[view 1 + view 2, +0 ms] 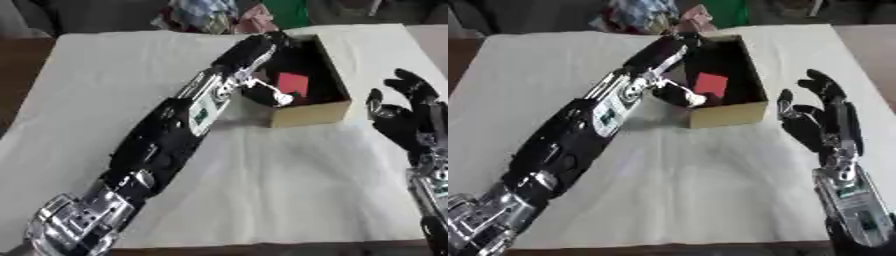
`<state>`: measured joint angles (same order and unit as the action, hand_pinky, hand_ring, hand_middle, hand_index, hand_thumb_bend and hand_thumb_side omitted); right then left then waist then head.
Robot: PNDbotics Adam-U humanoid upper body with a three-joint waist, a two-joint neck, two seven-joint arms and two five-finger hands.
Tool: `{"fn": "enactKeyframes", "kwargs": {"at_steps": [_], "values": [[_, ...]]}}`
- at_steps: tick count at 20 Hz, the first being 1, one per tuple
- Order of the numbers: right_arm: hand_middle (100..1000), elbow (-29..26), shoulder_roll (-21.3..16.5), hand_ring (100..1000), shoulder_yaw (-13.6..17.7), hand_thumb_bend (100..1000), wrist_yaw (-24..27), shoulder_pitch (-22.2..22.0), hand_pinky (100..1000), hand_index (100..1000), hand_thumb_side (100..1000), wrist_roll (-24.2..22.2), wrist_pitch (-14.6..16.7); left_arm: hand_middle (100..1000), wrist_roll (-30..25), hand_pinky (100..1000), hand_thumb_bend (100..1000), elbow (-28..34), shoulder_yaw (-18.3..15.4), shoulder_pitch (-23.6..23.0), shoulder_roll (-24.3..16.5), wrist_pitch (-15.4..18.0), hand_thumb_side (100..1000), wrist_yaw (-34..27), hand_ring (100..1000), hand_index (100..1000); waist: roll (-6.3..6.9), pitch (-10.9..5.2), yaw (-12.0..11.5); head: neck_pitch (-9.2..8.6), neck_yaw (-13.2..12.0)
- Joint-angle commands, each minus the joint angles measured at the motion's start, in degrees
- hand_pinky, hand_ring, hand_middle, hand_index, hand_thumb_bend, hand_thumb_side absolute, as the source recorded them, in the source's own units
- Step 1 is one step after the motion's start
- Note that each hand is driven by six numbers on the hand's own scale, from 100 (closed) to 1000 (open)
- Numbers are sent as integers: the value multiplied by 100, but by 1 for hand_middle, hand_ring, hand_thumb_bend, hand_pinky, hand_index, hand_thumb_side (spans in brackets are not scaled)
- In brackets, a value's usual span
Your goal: Pick up objects on the table and place them in the box.
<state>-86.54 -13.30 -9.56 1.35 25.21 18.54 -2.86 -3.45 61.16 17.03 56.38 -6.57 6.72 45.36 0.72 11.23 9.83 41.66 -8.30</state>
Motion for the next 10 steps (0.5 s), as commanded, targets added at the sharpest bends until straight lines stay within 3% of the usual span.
{"fn": "enactKeyframes", "kwargs": {"at_steps": [1,10], "values": [[739,-118,-75,946,99,166,30,29,675,877,100,69,16,686,69,752,377,558,-62,-10,-265,-163,115,-312,692,831,-42,-120,-81,6,94],[739,-163,-151,946,250,154,28,-45,675,877,100,225,33,640,646,737,250,1977,-362,-1143,-1086,-330,104,-1186,668,792,-90,-109,-510,11,347]]}}
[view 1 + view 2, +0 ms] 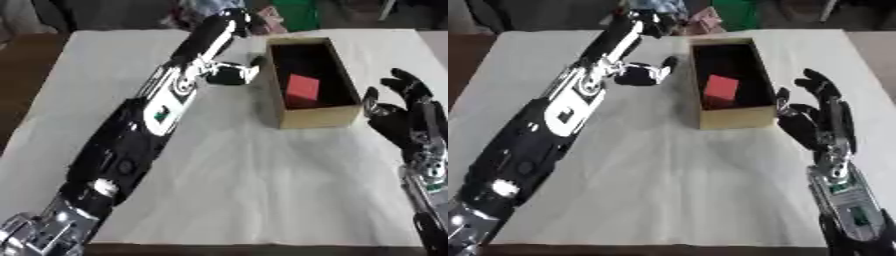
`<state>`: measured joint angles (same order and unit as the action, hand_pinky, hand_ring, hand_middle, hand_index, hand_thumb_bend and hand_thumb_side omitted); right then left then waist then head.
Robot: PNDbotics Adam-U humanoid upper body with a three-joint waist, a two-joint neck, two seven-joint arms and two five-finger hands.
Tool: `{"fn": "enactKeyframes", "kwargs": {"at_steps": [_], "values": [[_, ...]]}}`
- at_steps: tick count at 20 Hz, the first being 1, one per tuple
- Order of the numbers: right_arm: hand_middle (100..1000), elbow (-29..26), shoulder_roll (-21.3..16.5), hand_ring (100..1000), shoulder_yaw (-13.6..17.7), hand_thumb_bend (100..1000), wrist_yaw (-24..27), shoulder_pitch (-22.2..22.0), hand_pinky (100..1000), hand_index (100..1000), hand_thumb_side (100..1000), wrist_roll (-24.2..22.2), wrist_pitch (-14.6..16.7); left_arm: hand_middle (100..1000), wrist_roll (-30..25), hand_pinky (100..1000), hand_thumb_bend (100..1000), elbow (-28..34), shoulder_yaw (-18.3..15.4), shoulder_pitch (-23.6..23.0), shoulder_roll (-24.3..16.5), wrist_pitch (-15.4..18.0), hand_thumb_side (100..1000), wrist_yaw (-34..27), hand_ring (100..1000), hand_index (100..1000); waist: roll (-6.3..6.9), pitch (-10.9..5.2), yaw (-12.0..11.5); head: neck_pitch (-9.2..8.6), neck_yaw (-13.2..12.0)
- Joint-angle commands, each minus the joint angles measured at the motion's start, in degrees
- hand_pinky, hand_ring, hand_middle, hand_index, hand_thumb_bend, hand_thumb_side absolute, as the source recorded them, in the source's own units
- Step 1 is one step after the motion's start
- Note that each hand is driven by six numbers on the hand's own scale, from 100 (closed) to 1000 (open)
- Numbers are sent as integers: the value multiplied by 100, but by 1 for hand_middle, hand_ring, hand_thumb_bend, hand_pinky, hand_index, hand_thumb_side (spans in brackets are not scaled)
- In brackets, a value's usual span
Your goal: Pick up objects on the table and place them in the box.
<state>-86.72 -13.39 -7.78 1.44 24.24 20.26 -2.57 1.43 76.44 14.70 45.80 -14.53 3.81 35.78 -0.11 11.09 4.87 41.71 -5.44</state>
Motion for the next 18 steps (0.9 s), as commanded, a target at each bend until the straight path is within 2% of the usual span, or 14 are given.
{"fn": "enactKeyframes", "kwargs": {"at_steps": [1,6,13,18], "values": [[739,-153,-146,946,80,154,19,51,675,877,100,62,8,638,221,736,246,613,-174,-251,-375,-72,103,-330,667,790,-12,-89,-56,3,81],[739,-182,-166,946,112,153,13,66,675,877,100,94,12,632,473,735,224,1450,-382,-1087,-663,-281,104,-845,664,787,-30,-69,-181,-8,100],[739,-201,-164,945,119,153,15,57,675,877,100,109,17,627,580,732,200,2509,-714,-2169,-675,-798,109,-1522,662,785,-27,-80,-248,13,49],[739,-210,-163,945,122,153,20,55,676,877,100,118,19,630,640,732,194,2740,-902,-2503,-636,-939,110,-2086,664,785,-39,-75,-250,27,54]]}}
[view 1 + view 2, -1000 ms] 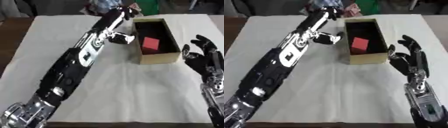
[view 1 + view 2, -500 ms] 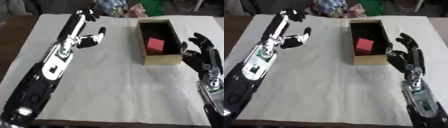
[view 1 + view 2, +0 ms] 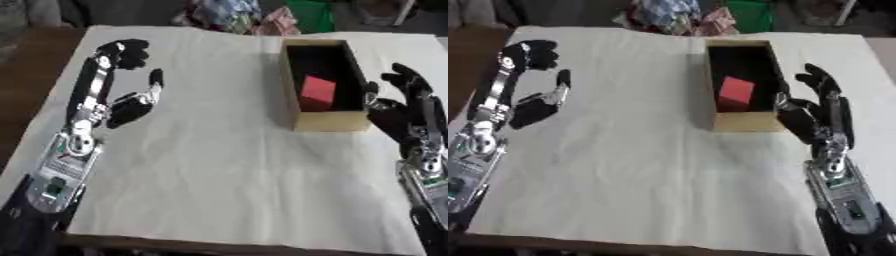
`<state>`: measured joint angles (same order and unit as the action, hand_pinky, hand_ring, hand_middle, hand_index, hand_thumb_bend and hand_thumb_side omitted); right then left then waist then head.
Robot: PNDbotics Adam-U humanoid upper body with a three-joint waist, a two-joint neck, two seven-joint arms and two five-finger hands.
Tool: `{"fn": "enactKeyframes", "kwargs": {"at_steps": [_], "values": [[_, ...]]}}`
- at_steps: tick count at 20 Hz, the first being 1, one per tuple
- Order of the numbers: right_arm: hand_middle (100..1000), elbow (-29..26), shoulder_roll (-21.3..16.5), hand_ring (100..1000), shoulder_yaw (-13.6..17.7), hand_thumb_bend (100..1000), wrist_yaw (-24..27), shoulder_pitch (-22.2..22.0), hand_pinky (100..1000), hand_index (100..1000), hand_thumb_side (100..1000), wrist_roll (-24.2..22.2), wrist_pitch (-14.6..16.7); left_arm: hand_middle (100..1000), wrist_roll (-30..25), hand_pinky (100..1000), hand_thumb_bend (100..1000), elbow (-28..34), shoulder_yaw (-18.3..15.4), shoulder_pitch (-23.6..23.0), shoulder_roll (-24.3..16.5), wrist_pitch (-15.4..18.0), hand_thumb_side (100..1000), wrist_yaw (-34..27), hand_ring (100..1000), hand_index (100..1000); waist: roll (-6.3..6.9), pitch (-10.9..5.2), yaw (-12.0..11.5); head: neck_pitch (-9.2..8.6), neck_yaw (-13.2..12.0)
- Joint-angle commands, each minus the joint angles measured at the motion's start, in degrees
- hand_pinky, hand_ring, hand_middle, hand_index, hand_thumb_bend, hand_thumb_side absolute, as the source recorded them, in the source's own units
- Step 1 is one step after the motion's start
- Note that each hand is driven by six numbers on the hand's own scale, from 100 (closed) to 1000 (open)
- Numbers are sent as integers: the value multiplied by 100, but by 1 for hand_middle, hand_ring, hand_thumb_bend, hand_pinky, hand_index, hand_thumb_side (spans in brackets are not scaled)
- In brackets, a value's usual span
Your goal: Pick up objects on the table and place them in the box.
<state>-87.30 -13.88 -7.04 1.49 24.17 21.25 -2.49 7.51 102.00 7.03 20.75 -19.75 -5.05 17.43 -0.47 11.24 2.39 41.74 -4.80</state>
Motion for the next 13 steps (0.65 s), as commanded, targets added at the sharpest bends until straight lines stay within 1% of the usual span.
{"fn": "enactKeyframes", "kwargs": {"at_steps": [1,4,6,8,13], "values": [[739,-154,-117,945,47,153,15,60,676,877,100,17,10,629,39,732,192,184,-163,-33,-115,-45,111,-369,665,784,-5,-91,1,31,-6],[739,-154,-122,945,55,153,15,53,676,877,100,22,5,625,32,732,186,174,-222,-90,-138,6,111,-736,663,782,1,-98,29,44,1],[739,-157,-122,945,56,152,18,47,676,877,100,27,9,625,19,731,182,176,-287,-112,-226,74,113,-1423,662,782,5,-91,50,51,28],[739,-153,-126,945,57,152,21,49,676,877,100,31,4,624,-3,731,181,163,-322,-121,-282,120,113,-1805,661,782,1,-81,41,65,50],[737,-156,-134,945,55,150,24,41,676,877,100,28,-1,622,-32,730,176,131,-342,-170,-293,174,113,-1990,659,779,-1,-81,67,87,99]]}}
